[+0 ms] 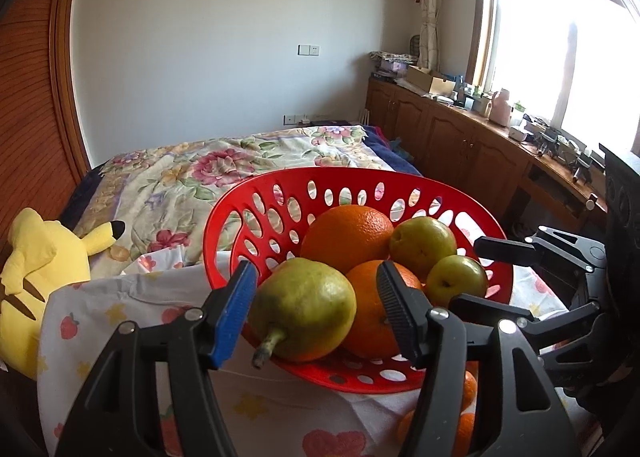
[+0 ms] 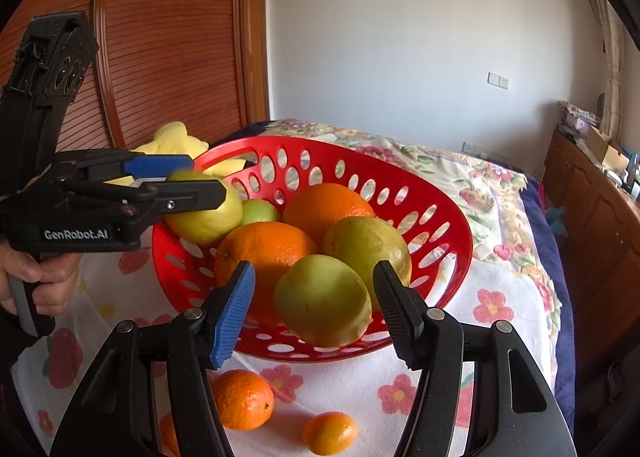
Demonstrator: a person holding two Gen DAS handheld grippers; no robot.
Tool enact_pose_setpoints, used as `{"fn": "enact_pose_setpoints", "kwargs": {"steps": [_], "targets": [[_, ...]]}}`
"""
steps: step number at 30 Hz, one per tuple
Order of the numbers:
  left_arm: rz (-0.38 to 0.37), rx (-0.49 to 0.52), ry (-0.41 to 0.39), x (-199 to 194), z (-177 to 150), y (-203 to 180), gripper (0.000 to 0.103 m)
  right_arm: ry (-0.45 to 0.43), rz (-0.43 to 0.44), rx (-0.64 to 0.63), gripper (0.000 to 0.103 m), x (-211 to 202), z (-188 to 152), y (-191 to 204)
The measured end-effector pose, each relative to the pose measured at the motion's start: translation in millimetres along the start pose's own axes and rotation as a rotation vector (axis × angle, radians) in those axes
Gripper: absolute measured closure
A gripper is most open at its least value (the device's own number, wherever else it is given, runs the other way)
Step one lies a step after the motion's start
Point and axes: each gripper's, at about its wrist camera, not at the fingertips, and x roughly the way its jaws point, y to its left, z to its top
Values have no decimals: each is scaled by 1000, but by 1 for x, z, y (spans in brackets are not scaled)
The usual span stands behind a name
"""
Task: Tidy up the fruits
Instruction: 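Withdraw both open tools from the red basket, then reach the right tool to a small tangerine while the left tool reaches a large orange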
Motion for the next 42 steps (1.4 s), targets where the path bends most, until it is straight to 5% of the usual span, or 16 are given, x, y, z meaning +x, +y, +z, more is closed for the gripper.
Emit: {"fn": "enact_pose_setpoints", "kwargs": {"steps": [24,42], "targets": [[26,48,-42,-77,-40,-34,36,-22,-52,43,40,-62,-25,18],[2,38,22,-72,-107,-68,36,4,-91,121,40,-93,-77,18]]}}
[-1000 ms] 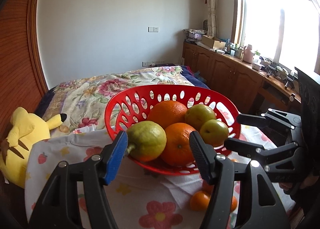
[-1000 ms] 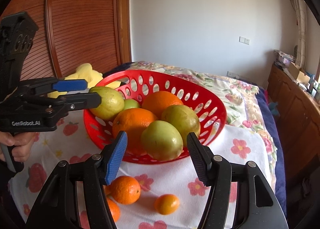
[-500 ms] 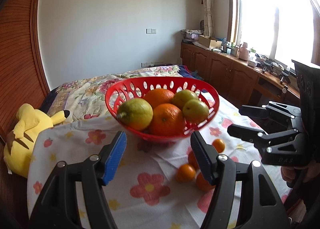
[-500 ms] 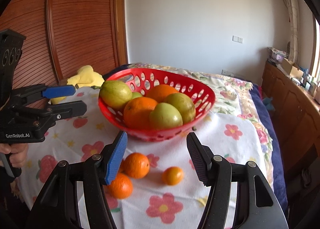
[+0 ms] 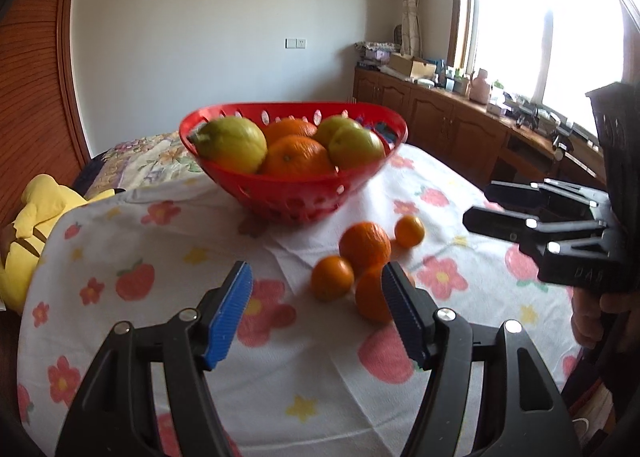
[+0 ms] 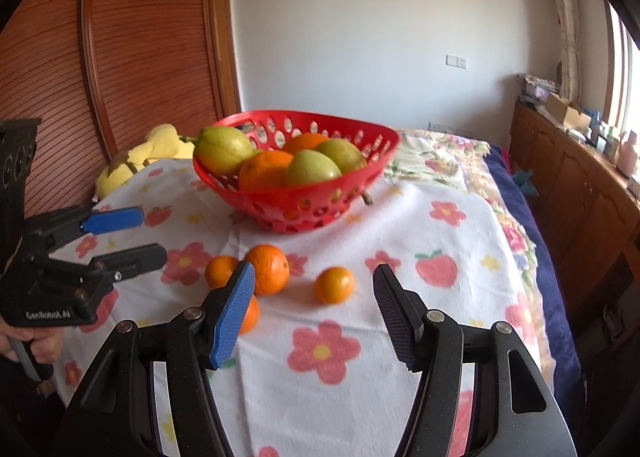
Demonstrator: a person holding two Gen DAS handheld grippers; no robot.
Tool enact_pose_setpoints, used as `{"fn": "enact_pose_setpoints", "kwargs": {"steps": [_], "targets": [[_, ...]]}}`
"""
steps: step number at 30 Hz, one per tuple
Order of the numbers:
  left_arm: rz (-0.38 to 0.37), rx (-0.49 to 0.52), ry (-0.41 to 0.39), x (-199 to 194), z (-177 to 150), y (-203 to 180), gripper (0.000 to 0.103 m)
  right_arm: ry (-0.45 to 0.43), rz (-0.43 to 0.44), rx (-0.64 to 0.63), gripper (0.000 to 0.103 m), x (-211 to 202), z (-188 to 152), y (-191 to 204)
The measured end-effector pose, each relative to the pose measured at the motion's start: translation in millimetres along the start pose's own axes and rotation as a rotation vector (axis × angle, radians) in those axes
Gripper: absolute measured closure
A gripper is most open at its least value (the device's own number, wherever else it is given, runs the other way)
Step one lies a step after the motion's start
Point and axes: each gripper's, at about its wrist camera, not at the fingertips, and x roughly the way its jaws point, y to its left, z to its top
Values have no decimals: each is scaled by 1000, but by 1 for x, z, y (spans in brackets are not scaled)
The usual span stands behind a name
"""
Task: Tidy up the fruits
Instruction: 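Reach the right tool to a small tangerine while the left tool reaches a large orange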
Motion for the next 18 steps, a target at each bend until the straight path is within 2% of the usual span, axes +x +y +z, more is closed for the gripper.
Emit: {"fn": "enact_pose_setpoints", "kwargs": {"steps": [7,18], "targets": [[-23,-2,26,7,-14,-10,36,44,0,27,41,14,-11,-13],[-24,-12,43,12,-23,-10,36,142,13,18,52,58,-8,-19]]}}
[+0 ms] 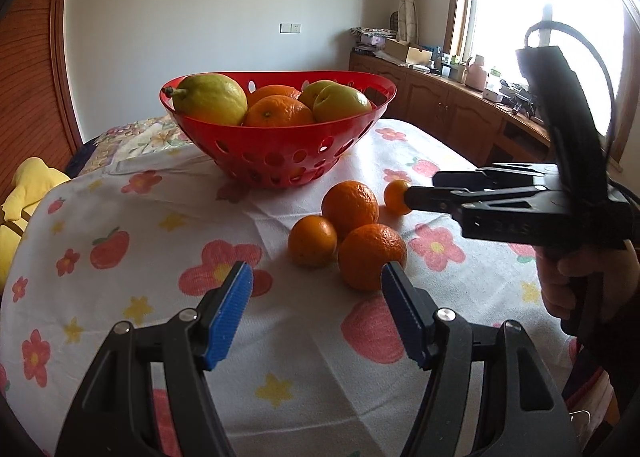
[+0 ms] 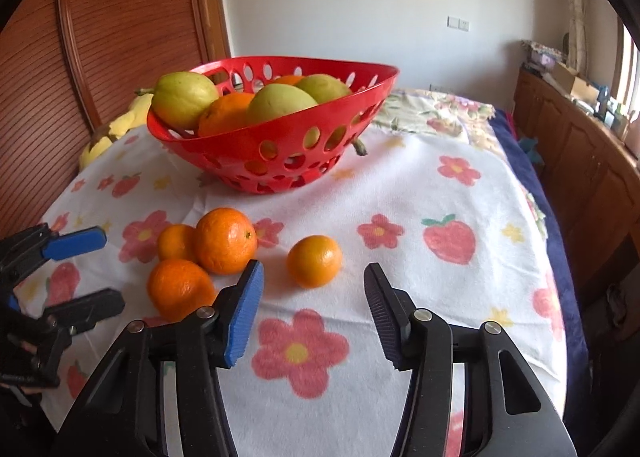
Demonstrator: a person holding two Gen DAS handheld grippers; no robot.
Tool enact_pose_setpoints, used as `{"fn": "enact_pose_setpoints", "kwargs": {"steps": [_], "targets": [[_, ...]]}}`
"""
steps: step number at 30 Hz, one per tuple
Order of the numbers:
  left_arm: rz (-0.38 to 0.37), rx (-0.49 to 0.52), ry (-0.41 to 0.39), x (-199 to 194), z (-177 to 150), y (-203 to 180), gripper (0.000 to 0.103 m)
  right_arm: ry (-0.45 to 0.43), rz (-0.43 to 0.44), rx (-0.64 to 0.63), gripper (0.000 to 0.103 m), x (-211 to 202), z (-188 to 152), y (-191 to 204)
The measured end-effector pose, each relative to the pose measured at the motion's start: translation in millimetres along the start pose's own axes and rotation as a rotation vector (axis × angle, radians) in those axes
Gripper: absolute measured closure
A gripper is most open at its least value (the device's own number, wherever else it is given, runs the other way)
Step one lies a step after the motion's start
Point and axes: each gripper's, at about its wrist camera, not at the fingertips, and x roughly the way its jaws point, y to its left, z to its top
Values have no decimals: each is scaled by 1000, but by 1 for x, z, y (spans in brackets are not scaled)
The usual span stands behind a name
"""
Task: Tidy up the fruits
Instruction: 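Reach the right tool to a small tangerine while the left tool reaches a large orange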
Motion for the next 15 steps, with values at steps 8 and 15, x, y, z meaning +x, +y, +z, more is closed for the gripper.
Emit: {"fn": "enact_pose_setpoints", "kwargs": {"steps": [8,15], "targets": [[3,9,8,2,1,-2,36,53,24,29,56,19,6,-7],[3,19,10,4,4,-8,36,103,46,39,68,32,5,-8]]}}
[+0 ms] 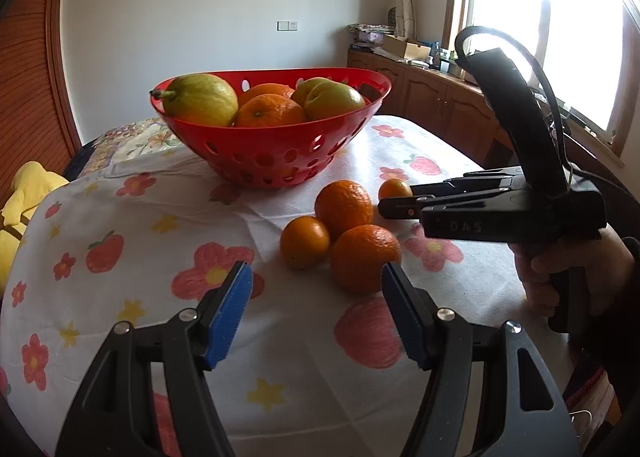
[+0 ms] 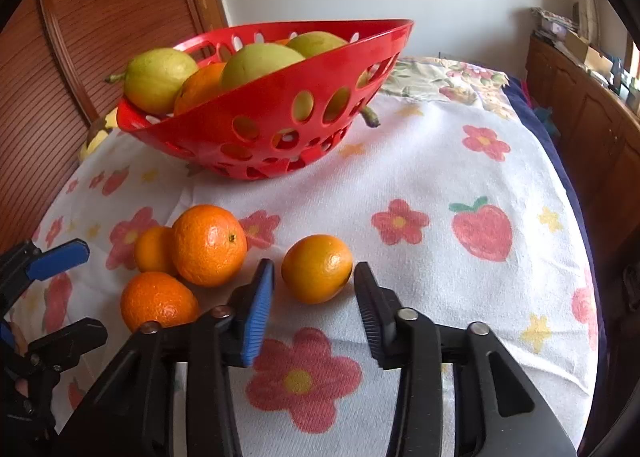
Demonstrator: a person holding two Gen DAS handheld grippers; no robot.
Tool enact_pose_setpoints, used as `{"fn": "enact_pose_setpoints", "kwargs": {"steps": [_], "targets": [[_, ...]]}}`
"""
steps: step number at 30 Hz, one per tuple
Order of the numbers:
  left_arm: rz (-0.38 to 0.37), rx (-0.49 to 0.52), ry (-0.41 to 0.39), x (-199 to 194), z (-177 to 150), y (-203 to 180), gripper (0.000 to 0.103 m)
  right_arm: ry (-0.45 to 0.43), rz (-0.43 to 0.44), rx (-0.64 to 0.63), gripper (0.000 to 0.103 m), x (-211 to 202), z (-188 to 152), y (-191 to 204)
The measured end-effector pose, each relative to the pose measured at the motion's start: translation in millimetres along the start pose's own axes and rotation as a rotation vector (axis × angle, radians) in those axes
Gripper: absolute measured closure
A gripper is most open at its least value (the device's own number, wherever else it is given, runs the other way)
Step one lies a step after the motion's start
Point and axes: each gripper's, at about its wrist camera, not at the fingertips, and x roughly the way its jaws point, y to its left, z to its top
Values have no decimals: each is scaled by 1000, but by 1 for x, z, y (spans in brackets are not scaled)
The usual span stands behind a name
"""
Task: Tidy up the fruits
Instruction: 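Reach the right tool to a small tangerine while the left tool reaches a large orange, then grasp the tangerine with the right tool while the left tool grasps the large orange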
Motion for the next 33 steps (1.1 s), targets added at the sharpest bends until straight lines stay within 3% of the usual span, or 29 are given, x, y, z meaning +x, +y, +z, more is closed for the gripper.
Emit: {"fn": "enact_pose_setpoints", "kwargs": {"steps": [10,16,33], "targets": [[-21,15,35,7,5,-13,44,-50,-3,-7,68,-30,-26,3],[-36,7,44,14,11,-18,44,-68,33,26,68,-50,-49,1],[-36,18,86,31,15,-29,45,-104,-13,-8,68,-59,-64,13]]}}
